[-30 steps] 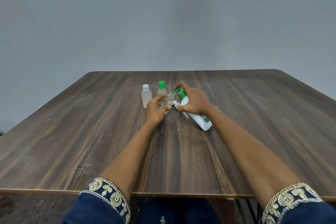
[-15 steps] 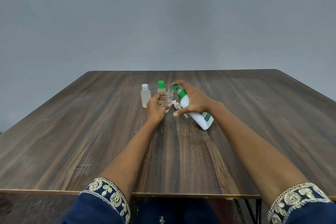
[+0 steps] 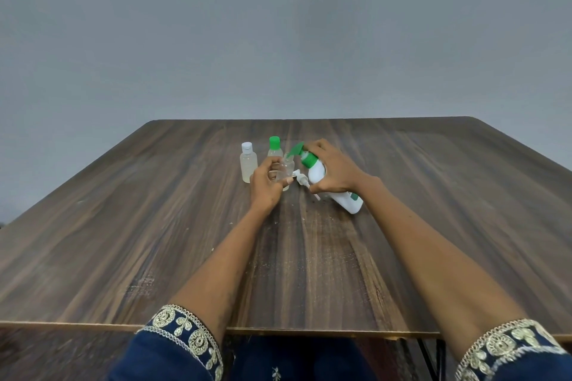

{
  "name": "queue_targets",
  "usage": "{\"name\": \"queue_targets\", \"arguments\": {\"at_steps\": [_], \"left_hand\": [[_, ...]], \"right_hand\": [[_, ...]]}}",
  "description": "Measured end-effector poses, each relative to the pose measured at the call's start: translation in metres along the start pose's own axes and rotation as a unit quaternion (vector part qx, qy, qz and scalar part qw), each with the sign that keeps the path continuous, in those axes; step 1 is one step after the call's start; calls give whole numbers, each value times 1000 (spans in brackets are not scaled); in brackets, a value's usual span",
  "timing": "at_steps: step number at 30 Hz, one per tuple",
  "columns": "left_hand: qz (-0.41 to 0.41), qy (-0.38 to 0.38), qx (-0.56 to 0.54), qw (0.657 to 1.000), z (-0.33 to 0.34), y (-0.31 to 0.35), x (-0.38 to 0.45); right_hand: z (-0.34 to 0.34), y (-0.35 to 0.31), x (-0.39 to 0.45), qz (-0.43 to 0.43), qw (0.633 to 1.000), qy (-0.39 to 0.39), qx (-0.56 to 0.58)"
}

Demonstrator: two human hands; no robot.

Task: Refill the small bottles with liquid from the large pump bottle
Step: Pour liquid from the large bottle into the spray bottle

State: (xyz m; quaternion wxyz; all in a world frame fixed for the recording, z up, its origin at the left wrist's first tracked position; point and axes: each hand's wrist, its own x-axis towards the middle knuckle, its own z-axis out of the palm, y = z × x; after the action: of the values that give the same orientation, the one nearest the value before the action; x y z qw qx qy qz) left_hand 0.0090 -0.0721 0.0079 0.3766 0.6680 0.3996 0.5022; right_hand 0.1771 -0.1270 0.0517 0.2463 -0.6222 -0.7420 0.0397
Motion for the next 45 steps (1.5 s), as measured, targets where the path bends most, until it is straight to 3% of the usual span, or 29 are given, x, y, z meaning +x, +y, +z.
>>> {"name": "queue_targets", "arguments": {"at_steps": [4,10,16,45], "left_hand": [[0,-6,4,1000,-1,-1,2],[4,-4,2,1000,-1,2,3],[15,-4,-2,1000,-4,4,1],[3,-20,53,998,-12,-3,-7]], "right_hand": [[2,0,1,4,1000,9,17],[10,-4,-5,-12,994,103,-25],[12,-2,-4,-73,993,84,-28],[9,-8,-2,-30,998,56,-15]]}}
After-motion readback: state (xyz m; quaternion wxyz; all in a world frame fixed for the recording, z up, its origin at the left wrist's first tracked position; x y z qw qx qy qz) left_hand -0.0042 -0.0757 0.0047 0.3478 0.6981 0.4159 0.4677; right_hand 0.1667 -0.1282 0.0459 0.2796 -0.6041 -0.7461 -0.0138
